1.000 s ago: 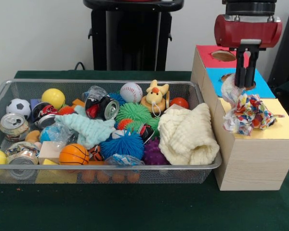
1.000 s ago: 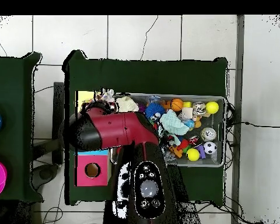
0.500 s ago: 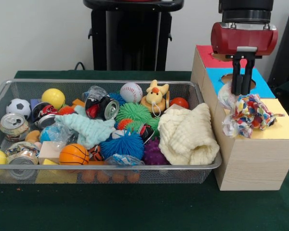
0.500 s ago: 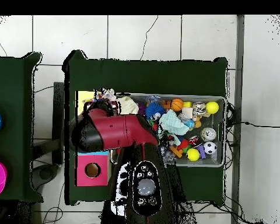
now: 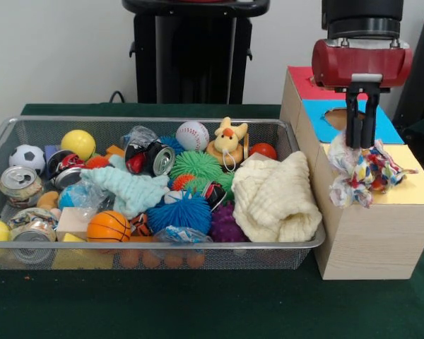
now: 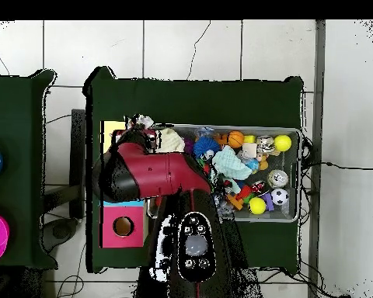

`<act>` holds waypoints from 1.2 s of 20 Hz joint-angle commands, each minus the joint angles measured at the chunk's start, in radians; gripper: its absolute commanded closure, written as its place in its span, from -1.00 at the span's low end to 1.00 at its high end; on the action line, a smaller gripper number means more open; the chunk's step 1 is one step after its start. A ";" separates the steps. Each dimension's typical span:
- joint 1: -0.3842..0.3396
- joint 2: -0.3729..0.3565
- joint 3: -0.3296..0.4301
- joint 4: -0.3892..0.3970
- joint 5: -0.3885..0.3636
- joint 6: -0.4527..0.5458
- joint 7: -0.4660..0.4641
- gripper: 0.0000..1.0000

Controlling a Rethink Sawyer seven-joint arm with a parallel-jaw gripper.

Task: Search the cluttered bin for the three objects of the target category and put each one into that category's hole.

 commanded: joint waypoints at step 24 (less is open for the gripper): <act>0.056 0.105 0.008 0.042 0.178 0.145 0.177 1.00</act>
